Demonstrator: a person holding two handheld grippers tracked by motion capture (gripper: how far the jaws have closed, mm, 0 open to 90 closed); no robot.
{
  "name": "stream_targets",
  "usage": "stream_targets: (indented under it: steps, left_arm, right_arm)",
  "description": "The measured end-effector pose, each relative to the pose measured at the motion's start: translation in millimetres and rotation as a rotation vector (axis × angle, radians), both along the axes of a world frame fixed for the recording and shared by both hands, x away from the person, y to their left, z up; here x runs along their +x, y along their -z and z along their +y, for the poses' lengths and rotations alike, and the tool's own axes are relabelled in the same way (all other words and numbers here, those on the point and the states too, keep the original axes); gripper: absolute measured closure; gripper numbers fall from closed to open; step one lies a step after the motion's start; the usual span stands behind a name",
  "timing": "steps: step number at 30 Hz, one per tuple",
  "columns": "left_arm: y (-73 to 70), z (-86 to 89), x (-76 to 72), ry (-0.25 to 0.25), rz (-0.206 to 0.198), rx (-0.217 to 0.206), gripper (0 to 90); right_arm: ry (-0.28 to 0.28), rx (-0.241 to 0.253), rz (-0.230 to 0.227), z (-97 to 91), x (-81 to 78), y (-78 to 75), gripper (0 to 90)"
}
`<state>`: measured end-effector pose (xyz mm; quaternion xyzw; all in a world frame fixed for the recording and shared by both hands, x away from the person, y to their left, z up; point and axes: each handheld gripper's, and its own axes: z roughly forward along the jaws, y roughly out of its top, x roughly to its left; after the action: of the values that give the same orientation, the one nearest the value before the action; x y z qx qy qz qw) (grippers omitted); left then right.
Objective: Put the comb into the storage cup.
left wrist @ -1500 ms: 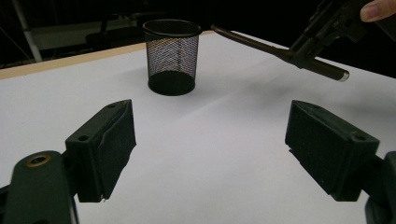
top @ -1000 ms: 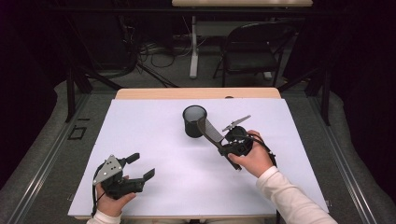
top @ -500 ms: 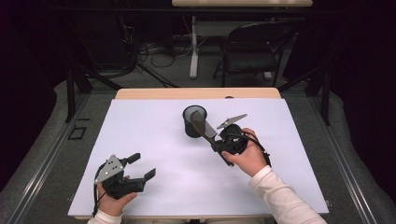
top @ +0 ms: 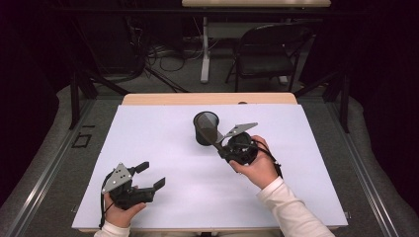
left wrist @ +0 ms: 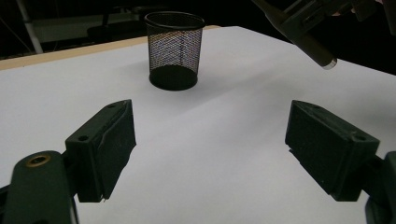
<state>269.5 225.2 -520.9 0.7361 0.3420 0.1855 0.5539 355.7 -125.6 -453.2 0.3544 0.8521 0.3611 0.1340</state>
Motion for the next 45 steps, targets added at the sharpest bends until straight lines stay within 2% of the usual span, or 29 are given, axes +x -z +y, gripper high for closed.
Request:
stream_targets:
  steps: [9,19,22,25,32,37,39,45]
  left_arm:
    - [0.4,0.0,1.9,0.004,0.003,-0.006,16.1]
    - [-0.4,-0.9,6.9,-0.008,0.029,-0.045,16.1]
    - [-2.3,-4.4,8.4,-0.019,0.036,-0.039,16.1]
    - [-4.5,-7.8,10.0,-0.005,0.043,-0.042,16.2]
    - [-9.2,-15.7,12.7,0.009,0.052,-0.017,16.1]
    - [-13.8,-18.7,16.8,0.025,0.070,-0.046,15.1]
    - [-16.5,-20.7,18.8,0.025,0.068,-0.044,14.9]
    - [-24.9,-29.0,25.8,0.028,0.085,-0.020,12.9]
  right_arm:
    - [-0.006,0.056,-0.030,3.7,0.3,-4.6,73.0]
    - [0.006,0.125,-0.072,-3.4,-1.4,-7.0,73.0]
    - [0.009,0.133,-0.075,-5.2,-0.9,-6.0,73.0]
    - [0.010,0.145,-0.078,-6.9,-0.9,-5.8,73.0]
    - [0.015,0.153,-0.094,-9.7,-3.3,-7.5,73.0]
    - [0.016,0.159,-0.102,-10.4,-4.5,-8.0,73.0]
    - [0.014,0.159,-0.102,-9.5,-4.5,-6.8,73.0]
    - [0.009,0.149,-0.100,-5.8,-5.4,-3.9,73.0]
